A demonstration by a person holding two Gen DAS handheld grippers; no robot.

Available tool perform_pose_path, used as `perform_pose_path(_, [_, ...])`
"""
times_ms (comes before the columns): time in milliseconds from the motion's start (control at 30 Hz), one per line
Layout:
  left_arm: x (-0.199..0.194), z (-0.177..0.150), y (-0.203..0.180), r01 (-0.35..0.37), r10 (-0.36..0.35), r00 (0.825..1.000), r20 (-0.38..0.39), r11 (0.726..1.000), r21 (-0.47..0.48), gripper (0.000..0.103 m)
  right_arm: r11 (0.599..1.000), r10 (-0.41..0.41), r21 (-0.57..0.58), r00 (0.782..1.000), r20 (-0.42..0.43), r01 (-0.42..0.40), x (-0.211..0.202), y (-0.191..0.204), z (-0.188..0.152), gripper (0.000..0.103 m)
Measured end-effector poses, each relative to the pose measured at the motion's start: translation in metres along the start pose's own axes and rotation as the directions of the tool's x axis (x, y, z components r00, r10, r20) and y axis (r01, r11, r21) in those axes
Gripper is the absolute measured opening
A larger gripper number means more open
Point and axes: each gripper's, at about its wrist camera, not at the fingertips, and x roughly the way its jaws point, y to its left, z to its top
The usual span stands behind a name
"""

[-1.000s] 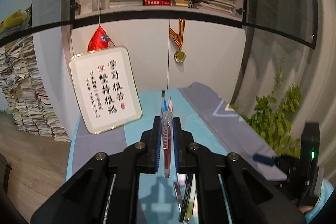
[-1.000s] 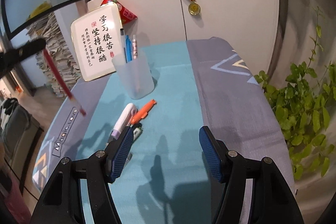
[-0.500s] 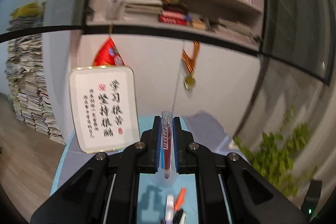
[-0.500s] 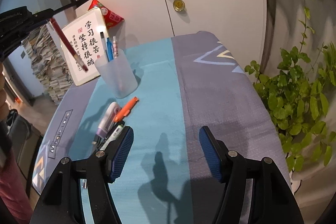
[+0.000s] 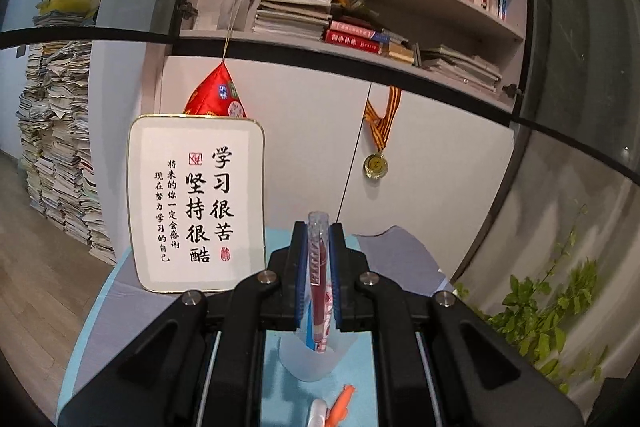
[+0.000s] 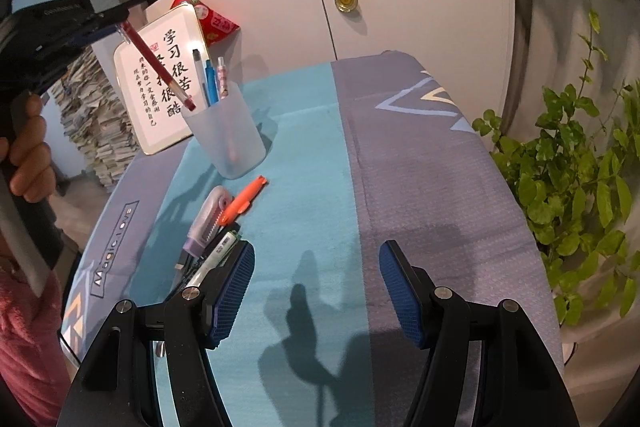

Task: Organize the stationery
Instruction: 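Lower the red pen into the frosted cup with the left tool and release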

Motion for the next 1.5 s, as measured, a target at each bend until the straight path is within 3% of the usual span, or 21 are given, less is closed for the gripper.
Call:
perform_pose_path(767, [0.058, -0.042, -0.004, -0.05, 0.076, 0.981, -0.176, 0.988, 0.148, 0.008, 1.0, -0.006, 0.023, 0.999, -0.037, 0.007, 0.01, -0.004, -0.004, 0.066])
perform_pose_path(1167, [0.054, -0.046, -0.003, -0.054, 0.087, 0.979, -0.186, 0.982, 0.18, 0.009, 1.0, -0.016, 0.013, 0.998, -0.053, 0.017, 0.013, 0.001, -0.004, 0.066])
perform_pose_path(1267, [0.051, -0.045, 0.0, -0.051, 0.085, 0.978, -0.189, 0.983, 0.178, 0.015, 1.0, -0.019, 0.006, 0.998, -0.057, 0.019, 0.013, 0.004, -0.005, 0.066])
perform_pose_path(1333, [0.048, -0.045, 0.002, -0.055, 0.088, 0.977, -0.194, 0.984, 0.168, 0.025, 1.0, -0.02, 0.0, 0.998, -0.058, 0.02, 0.012, 0.007, -0.005, 0.066])
perform_pose_path(1500, [0.035, -0.045, 0.006, -0.045, 0.078, 0.98, -0.182, 0.983, 0.176, 0.025, 1.0, -0.025, -0.009, 0.998, -0.058, 0.025, 0.011, 0.013, -0.005, 0.066])
